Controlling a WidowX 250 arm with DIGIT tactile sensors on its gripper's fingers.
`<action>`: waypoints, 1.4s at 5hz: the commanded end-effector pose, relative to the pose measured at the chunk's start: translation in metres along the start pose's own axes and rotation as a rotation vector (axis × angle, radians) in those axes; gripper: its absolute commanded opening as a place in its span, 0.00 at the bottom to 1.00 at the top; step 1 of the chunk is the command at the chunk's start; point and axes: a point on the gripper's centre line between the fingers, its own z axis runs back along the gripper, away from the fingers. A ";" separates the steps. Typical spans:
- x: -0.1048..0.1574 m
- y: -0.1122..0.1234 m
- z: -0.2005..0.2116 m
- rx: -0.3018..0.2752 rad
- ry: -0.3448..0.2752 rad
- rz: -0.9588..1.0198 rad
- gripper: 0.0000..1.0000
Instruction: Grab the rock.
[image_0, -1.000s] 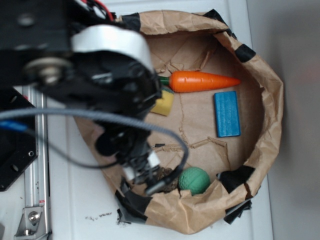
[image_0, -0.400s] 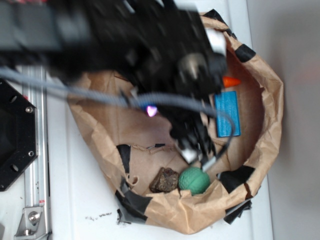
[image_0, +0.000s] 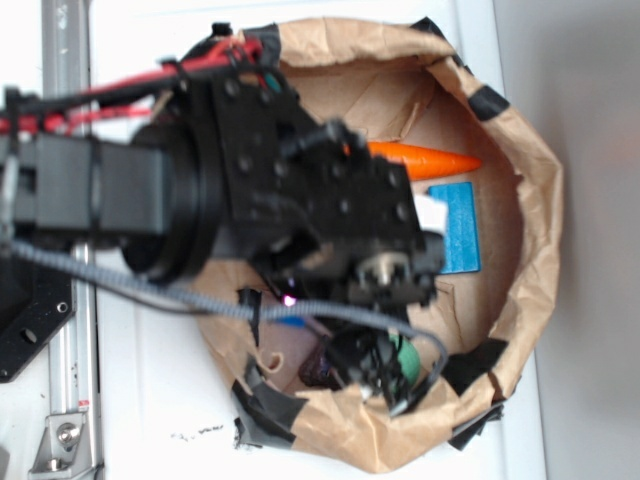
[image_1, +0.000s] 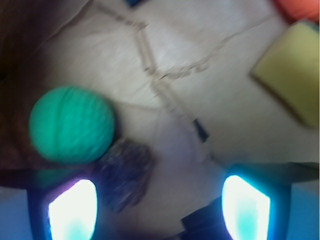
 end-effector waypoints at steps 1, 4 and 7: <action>-0.007 -0.011 -0.018 -0.039 -0.076 -0.159 1.00; -0.006 0.011 -0.018 0.024 -0.153 -0.225 0.00; 0.007 0.066 0.142 -0.042 -0.391 -0.493 0.00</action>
